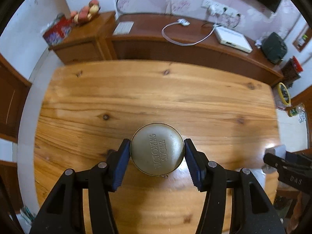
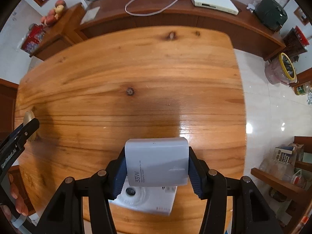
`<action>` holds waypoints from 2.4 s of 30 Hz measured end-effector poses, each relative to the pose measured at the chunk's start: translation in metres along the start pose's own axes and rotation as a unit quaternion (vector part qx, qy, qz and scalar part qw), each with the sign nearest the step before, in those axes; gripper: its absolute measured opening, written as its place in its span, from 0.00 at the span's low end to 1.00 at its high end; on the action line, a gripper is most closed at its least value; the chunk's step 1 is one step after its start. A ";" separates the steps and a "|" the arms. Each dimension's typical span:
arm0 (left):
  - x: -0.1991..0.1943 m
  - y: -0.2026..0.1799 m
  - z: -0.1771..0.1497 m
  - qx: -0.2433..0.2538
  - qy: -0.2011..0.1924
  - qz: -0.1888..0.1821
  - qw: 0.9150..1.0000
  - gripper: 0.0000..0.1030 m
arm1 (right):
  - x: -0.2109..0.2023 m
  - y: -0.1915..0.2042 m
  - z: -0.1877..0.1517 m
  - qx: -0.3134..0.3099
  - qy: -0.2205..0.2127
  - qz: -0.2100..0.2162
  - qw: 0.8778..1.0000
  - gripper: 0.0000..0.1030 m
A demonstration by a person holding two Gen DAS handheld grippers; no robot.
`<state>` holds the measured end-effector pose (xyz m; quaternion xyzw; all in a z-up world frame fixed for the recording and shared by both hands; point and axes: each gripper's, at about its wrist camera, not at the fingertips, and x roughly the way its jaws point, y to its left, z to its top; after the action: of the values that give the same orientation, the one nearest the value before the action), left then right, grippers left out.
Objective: Organize rigid objects
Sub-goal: 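Carry the gold tin and white charger over the white tray, then open the left tool to drop the tin while the right tool releases the charger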
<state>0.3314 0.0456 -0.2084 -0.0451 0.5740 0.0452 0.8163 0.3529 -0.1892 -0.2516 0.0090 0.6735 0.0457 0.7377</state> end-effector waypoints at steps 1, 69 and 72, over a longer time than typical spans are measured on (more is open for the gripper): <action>-0.013 -0.001 -0.003 0.004 -0.007 -0.007 1.000 0.57 | -0.008 0.000 -0.003 0.000 -0.007 0.004 1.000 0.54; -0.051 -0.023 -0.222 0.055 0.051 -0.050 0.996 0.76 | -0.039 0.038 -0.290 -0.100 -0.019 0.039 0.994 0.66; -0.056 -0.026 -0.222 0.060 0.050 -0.054 0.996 0.77 | -0.046 0.040 -0.293 -0.107 -0.026 0.036 0.993 0.66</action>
<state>0.1087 -0.0095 -0.2299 -0.0288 0.6124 -0.0355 0.7893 0.0556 -0.1668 -0.2296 -0.0446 0.6445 0.1442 0.7496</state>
